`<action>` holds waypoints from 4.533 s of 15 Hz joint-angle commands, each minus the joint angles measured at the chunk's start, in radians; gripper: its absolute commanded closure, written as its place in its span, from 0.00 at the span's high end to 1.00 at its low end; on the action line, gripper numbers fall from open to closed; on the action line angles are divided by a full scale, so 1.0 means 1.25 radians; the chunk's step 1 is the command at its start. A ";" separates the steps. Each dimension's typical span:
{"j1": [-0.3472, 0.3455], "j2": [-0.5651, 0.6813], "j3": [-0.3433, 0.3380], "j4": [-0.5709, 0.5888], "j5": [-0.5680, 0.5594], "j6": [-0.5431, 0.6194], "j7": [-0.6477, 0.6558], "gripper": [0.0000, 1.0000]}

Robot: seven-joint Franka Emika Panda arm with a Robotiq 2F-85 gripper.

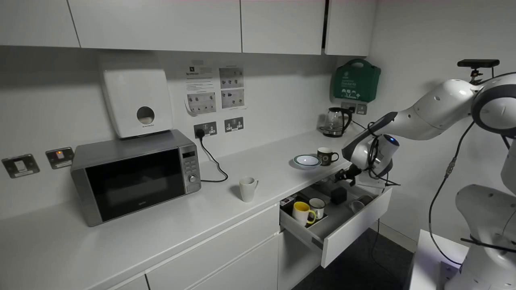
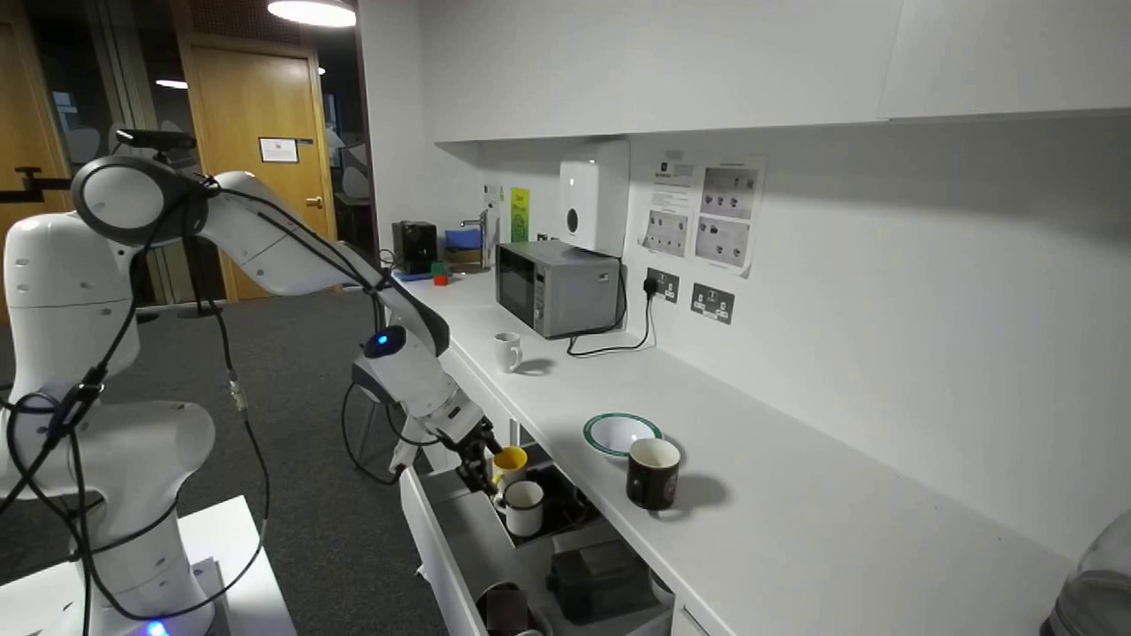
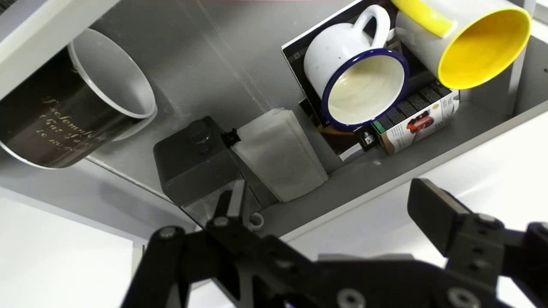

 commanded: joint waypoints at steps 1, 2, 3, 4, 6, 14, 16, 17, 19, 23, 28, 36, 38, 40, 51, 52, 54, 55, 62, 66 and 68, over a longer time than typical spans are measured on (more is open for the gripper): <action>0.000 0.001 0.000 -0.001 0.000 0.000 0.000 1.00; 0.000 0.002 0.000 -0.001 0.000 0.000 0.000 1.00; -0.123 -0.072 0.126 -0.016 -0.105 0.066 0.066 1.00; -0.123 -0.072 0.126 -0.016 -0.105 0.066 0.066 1.00; -0.123 -0.071 0.126 -0.016 -0.105 0.066 0.066 1.00; -0.419 -0.085 0.454 -0.036 -0.342 0.088 0.347 1.00; -0.533 -0.076 0.573 -0.034 -0.409 0.088 0.431 1.00; -0.590 -0.076 0.632 -0.036 -0.438 0.088 0.468 1.00; -0.686 -0.076 0.732 -0.041 -0.485 0.092 0.536 1.00; -0.712 -0.067 0.774 -0.036 -0.476 0.089 0.582 1.00; -0.720 -0.069 0.791 -0.028 -0.437 0.093 0.601 1.00; -0.726 -0.053 0.795 0.028 -0.372 0.099 0.593 1.00; -0.727 -0.045 0.795 0.048 -0.363 0.099 0.590 1.00; -0.730 -0.034 0.794 0.072 -0.356 0.099 0.587 1.00; -0.763 0.035 0.800 0.185 -0.320 0.095 0.570 1.00; -0.768 0.044 0.803 0.198 -0.316 0.093 0.568 1.00; -0.773 0.067 0.802 0.223 -0.315 0.094 0.570 1.00; -0.776 0.078 0.800 0.235 -0.318 0.093 0.572 1.00; -0.799 0.133 0.800 0.301 -0.323 0.092 0.577 1.00; -0.810 0.156 0.807 0.331 -0.312 0.090 0.583 1.00; -0.815 0.167 0.811 0.346 -0.303 0.091 0.584 1.00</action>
